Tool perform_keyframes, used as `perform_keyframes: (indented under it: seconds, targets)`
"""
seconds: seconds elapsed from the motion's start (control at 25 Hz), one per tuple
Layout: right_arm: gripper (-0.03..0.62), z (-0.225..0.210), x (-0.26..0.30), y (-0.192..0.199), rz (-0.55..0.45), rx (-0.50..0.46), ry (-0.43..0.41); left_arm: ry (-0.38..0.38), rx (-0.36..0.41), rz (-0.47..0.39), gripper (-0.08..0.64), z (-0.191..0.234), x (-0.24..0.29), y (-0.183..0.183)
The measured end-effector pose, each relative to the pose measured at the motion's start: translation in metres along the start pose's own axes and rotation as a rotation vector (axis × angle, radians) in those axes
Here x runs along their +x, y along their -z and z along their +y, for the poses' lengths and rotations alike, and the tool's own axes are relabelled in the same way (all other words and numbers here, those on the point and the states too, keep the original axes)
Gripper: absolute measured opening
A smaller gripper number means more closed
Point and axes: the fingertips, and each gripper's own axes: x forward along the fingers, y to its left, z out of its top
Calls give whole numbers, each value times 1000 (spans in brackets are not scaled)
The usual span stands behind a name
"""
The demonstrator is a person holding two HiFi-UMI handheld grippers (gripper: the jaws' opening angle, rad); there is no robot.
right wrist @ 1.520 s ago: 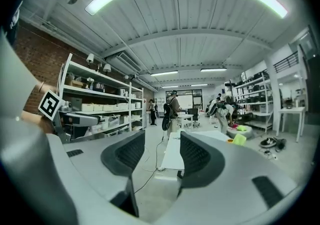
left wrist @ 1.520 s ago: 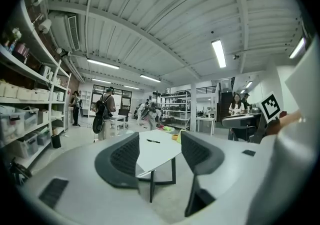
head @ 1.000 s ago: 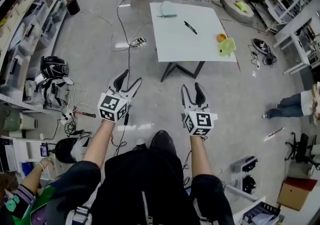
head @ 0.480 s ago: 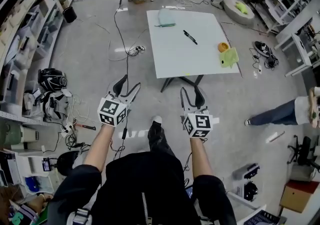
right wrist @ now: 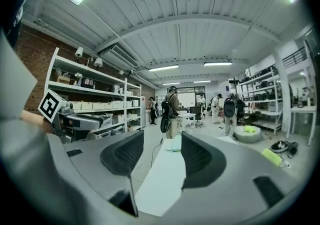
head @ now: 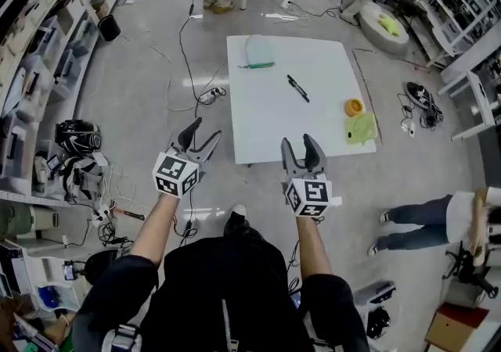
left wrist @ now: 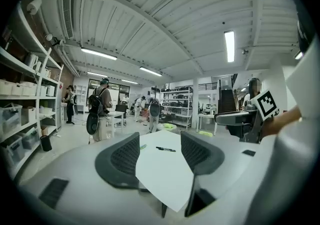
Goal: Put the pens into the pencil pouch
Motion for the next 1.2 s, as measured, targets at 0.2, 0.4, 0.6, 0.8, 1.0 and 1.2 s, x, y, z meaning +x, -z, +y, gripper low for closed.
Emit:
perform_keyframes:
  seconds: [0.2,0.4,0.6,0.8,1.0,1.2]
  targets:
    - [232,-35,52,-8,7,0,-23,0,-2,5,261,15,57,-6]
    - [233,-59,88,-13,6,7,-33,-7,5,10,261,31,98,-13]
    - [233,-79,119,-14,14,19,-24,4,13,8,261,49,135,-19]
    - [233,-98,150,-7,36,29,14,43,6,11,261,70,179,-15]
    - [233,-124,201,-9,33,40,60,81,12,17,261,104,240,-16]
    - [233,-154,233,-9,67,78,179,201,26,75,261,124,309,-10]
